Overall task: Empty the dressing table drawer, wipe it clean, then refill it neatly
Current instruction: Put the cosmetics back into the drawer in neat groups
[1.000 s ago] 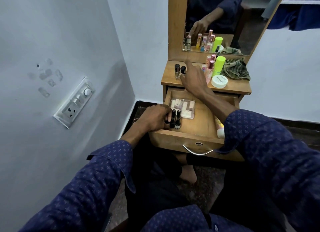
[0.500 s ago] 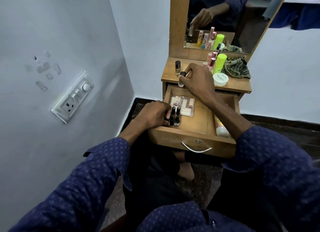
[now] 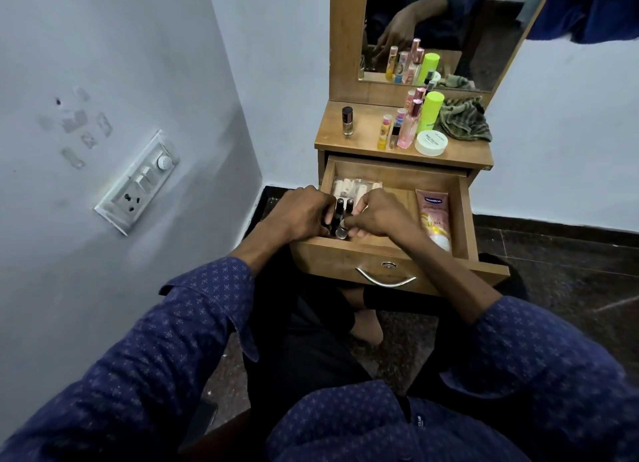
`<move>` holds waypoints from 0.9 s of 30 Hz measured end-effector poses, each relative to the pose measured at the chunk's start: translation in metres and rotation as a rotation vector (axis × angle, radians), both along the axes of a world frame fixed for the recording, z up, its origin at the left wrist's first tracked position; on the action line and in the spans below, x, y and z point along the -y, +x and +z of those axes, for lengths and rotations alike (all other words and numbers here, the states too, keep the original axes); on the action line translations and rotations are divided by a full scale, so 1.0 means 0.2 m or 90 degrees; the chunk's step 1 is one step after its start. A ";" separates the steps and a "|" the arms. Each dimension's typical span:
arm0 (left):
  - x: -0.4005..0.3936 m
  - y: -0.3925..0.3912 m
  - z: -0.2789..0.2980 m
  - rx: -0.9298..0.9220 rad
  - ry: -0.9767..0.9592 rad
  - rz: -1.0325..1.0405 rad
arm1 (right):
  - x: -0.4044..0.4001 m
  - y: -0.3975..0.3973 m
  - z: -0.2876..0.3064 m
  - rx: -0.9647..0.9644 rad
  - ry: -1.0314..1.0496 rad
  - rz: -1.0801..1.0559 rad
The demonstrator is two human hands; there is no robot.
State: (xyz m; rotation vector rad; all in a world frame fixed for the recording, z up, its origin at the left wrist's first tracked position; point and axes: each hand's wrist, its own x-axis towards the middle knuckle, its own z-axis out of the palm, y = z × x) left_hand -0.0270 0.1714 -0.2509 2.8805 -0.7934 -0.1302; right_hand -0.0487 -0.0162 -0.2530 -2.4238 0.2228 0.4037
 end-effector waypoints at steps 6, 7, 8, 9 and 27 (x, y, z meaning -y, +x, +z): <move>0.02 -0.03 0.02 -0.009 -0.030 -0.012 | -0.08 -0.04 -0.09 0.019 -0.057 -0.075; 0.02 -0.03 0.02 -0.009 -0.030 -0.010 | -0.09 -0.05 -0.10 0.028 -0.055 -0.086; 0.02 -0.03 0.01 -0.010 -0.031 -0.010 | -0.11 -0.05 -0.12 0.036 -0.056 -0.096; 0.02 -0.02 0.01 -0.009 -0.029 -0.012 | -0.12 -0.06 -0.13 0.041 -0.055 -0.104; 0.02 0.01 -0.02 -0.021 -0.010 -0.004 | -0.10 -0.03 -0.18 -0.067 0.045 -0.112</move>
